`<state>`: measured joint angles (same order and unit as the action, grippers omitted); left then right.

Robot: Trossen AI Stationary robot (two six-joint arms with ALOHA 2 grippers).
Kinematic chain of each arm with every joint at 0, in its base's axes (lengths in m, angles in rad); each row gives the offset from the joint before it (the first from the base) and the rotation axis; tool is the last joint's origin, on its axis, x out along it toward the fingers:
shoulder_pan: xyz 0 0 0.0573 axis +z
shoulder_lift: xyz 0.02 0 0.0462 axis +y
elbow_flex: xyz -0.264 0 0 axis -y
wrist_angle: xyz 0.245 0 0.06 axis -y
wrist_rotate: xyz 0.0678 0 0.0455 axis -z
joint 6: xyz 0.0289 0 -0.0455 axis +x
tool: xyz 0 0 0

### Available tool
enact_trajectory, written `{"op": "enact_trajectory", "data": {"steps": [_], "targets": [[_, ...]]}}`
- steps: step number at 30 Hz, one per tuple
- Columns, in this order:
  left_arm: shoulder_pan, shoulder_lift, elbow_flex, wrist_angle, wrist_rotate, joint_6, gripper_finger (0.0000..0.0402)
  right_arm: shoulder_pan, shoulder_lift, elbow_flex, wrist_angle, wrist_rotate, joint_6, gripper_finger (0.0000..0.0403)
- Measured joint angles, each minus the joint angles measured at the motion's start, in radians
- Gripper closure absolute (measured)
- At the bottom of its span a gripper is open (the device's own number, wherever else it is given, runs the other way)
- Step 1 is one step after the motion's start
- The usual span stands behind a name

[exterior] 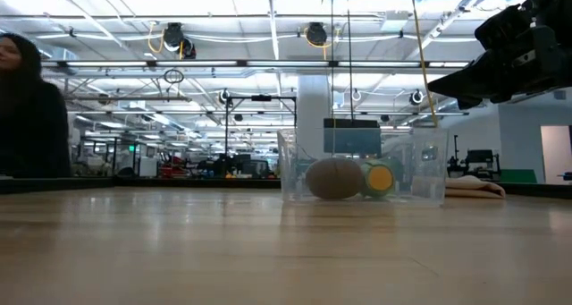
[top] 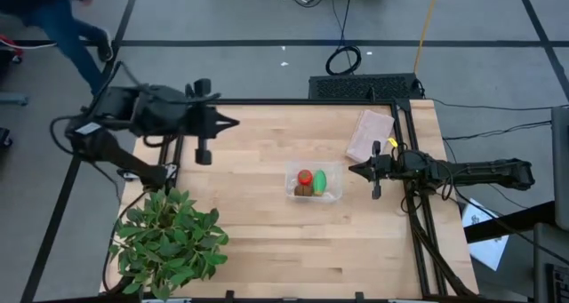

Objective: Pick and placing Produce into tupperware
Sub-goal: Return to Home Position

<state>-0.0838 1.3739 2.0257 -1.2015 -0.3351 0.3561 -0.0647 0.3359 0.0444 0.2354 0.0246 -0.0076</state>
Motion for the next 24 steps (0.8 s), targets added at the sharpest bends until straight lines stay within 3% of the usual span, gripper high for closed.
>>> {"op": "enact_trajectory", "data": {"steps": [10,24], "targets": [[-0.027,-0.324,-0.437,0.286,0.019,0.000,0.0402,0.000,0.000,0.000,0.001,0.000,0.023,0.0403],[-0.027,-0.676,-0.924,0.499,0.013,-0.105,0.0402,0.000,0.000,0.000,0.052,-0.003,0.027,0.0403]]}}
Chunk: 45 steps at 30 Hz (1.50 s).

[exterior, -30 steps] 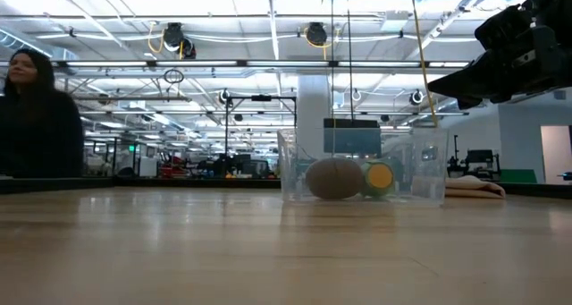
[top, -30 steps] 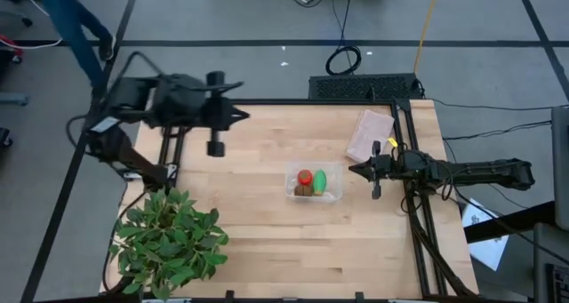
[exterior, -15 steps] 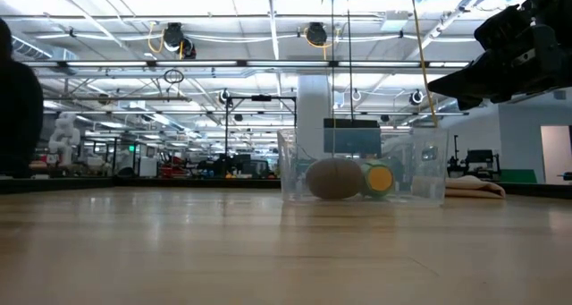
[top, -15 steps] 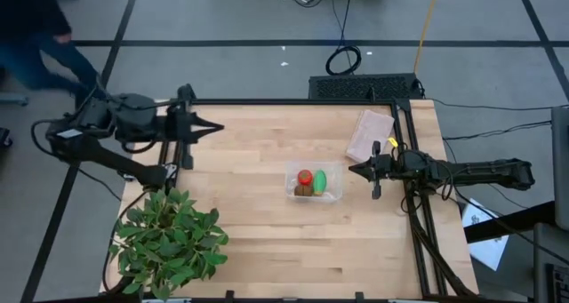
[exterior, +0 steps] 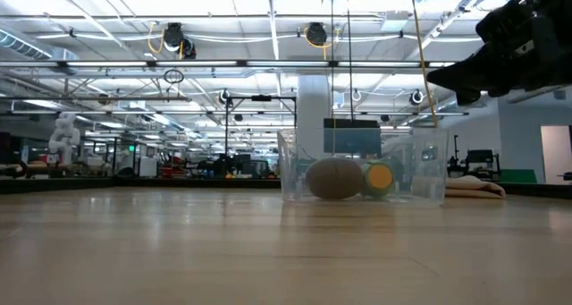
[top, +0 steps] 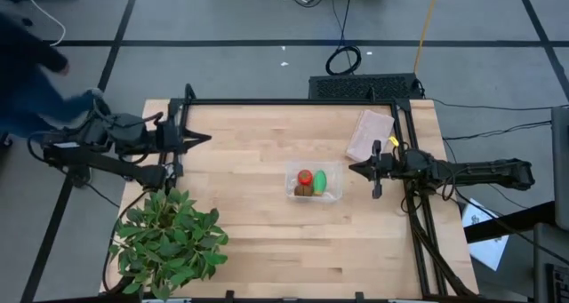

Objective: Pick and placing Produce into tupperware
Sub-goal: Return to Home Position

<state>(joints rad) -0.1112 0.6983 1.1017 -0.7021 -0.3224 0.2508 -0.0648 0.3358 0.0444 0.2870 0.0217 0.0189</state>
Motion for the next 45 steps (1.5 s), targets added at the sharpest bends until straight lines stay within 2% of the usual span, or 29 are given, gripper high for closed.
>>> {"op": "enact_trajectory", "data": {"steps": [10,16,21,26,36,40,45], "targets": [[0.000,-0.314,-0.291,0.108,0.023,-0.041,0.0402,0.000,-0.001,0.000,0.039,-0.042,0.027,0.0403],[0.000,-0.419,-0.399,0.118,0.029,-0.096,0.0402,0.000,-0.001,0.000,0.046,-0.054,0.045,0.0403],[0.000,-0.446,-0.491,0.201,0.078,-0.141,0.0402,0.000,-0.002,0.000,0.052,-0.053,0.048,0.0403],[0.000,-0.445,-0.651,0.438,0.201,-0.145,0.0402,0.000,-0.002,0.000,0.054,-0.053,0.047,0.0403],[0.000,-0.445,-0.929,0.773,0.323,-0.090,0.0401,0.000,-0.001,0.000,0.064,-0.072,0.047,0.0403],[0.000,-0.446,-0.980,0.870,0.355,-0.074,0.0401,0.000,-0.002,0.000,0.096,-0.084,0.054,0.0403],[0.000,-0.446,-0.983,0.850,0.353,-0.050,0.0401,0.000,-0.002,0.000,0.098,-0.084,0.056,0.0403]]}}
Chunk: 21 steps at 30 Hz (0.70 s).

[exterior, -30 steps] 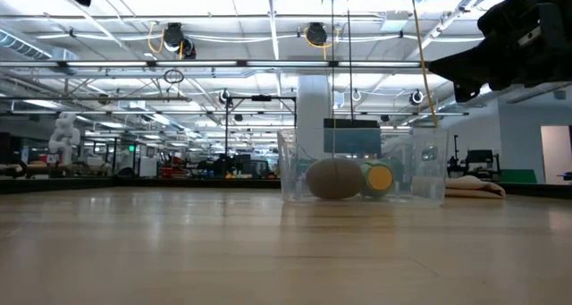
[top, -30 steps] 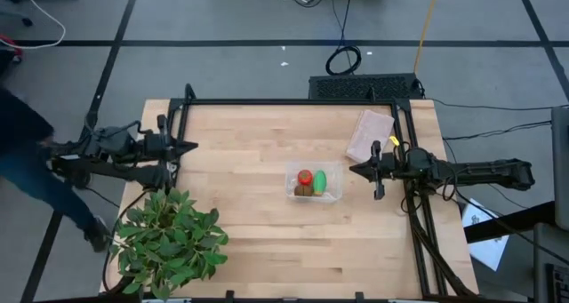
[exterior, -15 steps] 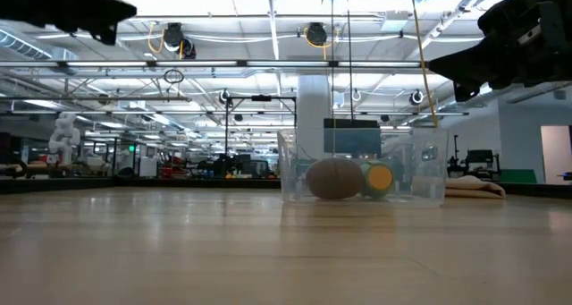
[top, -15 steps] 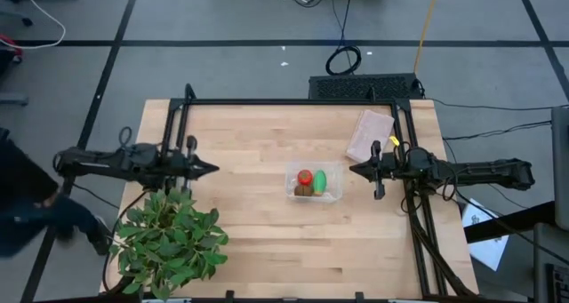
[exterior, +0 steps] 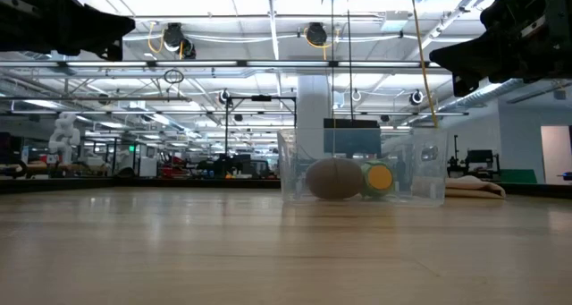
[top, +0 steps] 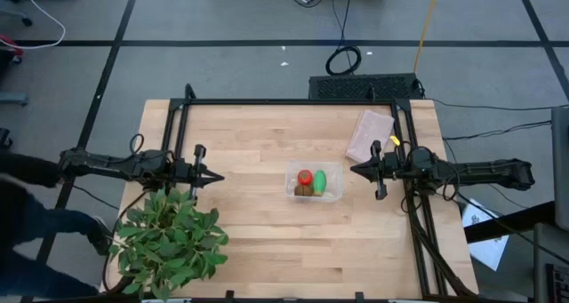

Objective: Pick and placing Produce into tupperware
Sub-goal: Return to Home Position

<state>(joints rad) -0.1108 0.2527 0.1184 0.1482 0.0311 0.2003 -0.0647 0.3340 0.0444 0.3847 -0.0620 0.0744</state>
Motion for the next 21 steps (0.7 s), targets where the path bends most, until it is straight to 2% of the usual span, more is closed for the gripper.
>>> {"op": "enact_trajectory", "data": {"steps": [7,16,21], "targets": [[0.000,0.000,-0.005,-0.027,-0.003,0.014,0.0401,0.000,0.000,0.000,0.000,0.000,0.010,0.0403],[0.001,0.000,-0.099,0.022,-0.016,0.018,0.0401,0.000,0.000,0.000,0.000,-0.019,0.012,0.0403],[0.001,0.000,-0.109,0.014,-0.016,0.029,0.0401,0.000,0.000,0.000,0.000,-0.019,0.018,0.0403]]}}
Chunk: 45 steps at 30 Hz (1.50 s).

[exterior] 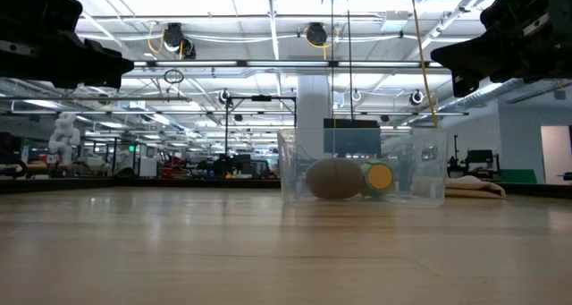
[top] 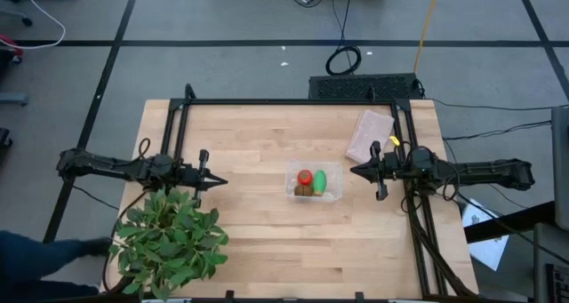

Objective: Pick and placing Produce into tupperware
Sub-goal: Return to Home Position

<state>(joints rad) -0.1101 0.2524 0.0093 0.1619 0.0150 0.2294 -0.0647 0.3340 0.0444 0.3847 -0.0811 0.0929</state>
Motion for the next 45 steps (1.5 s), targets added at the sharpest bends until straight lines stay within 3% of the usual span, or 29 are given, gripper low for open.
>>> {"op": "enact_trajectory", "data": {"steps": [45], "targets": [[0.000,0.000,0.001,0.000,0.011,-0.040,0.0401,0.000,0.000,0.000,-0.005,-0.004,0.001,0.0403]]}}
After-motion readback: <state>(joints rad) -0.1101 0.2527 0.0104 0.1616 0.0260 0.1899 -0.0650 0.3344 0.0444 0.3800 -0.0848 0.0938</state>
